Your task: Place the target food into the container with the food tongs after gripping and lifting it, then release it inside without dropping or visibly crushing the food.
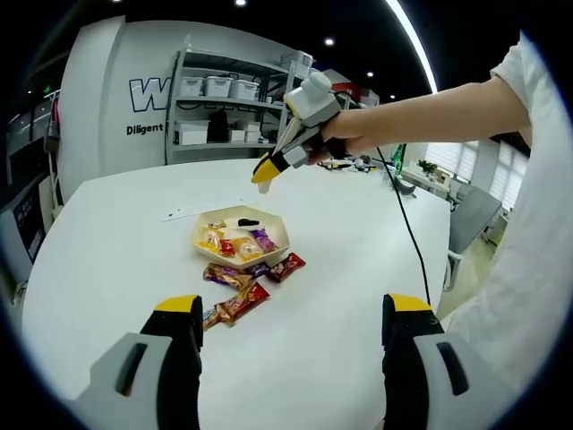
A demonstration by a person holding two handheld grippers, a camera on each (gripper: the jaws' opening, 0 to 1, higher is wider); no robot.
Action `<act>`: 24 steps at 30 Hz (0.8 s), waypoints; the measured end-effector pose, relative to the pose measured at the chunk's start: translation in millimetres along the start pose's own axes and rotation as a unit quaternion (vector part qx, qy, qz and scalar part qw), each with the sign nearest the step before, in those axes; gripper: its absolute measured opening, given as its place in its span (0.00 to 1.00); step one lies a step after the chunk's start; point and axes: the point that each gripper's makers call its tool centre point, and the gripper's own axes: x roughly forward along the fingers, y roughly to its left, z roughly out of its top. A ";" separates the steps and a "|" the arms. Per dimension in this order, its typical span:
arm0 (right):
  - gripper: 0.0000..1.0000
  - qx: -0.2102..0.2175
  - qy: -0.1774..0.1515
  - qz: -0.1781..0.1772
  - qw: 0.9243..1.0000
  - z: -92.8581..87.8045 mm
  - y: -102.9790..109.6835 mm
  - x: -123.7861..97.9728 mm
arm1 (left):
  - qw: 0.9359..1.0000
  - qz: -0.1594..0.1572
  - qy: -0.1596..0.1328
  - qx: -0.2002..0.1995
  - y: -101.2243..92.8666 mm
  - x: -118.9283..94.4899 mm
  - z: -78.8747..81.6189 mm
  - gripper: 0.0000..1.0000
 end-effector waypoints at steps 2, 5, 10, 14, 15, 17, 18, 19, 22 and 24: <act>0.17 -0.003 0.001 0.004 1.000 -2.0 6.9 -0.6 | 1.000 0.000 0.000 0.000 -0.6 0.0 -0.2 0.79; 0.17 -0.009 0.000 0.016 1.000 -7.0 19.0 -0.4 | 1.000 0.000 0.000 0.000 -1.0 -0.1 -0.7 0.79; 0.17 -0.015 0.001 0.034 0.999 -18.5 38.3 1.4 | 1.000 -0.001 0.000 0.000 -1.2 -0.6 -1.7 0.79; 0.17 -0.023 0.008 0.050 0.998 -30.9 55.3 0.8 | 1.000 -0.001 0.000 0.000 -1.7 -1.6 -2.9 0.79; 0.17 -0.025 0.007 0.052 0.998 -32.7 58.0 0.4 | 1.000 -0.001 0.000 0.000 -2.4 -1.7 -3.0 0.79; 0.17 -0.026 0.007 0.058 0.998 -37.5 64.2 -0.2 | 1.000 -0.002 0.000 0.001 -3.6 -1.7 -2.7 0.79; 0.17 -0.027 0.006 0.060 0.998 -38.3 65.8 -0.4 | 1.000 -0.002 0.000 0.001 -4.4 -1.6 -2.6 0.79; 0.17 -0.033 0.006 0.068 0.997 -42.2 73.0 -0.6 | 1.000 -0.003 0.000 0.001 -5.6 -1.4 -2.5 0.79; 0.17 -0.041 0.010 0.075 0.996 -49.2 80.8 -1.1 | 1.000 -0.004 0.000 0.002 -8.1 -1.1 -2.8 0.79; 0.17 -0.050 0.012 0.080 0.995 -54.1 87.3 -2.1 | 1.000 -0.005 0.000 0.003 -9.0 -1.2 -2.8 0.79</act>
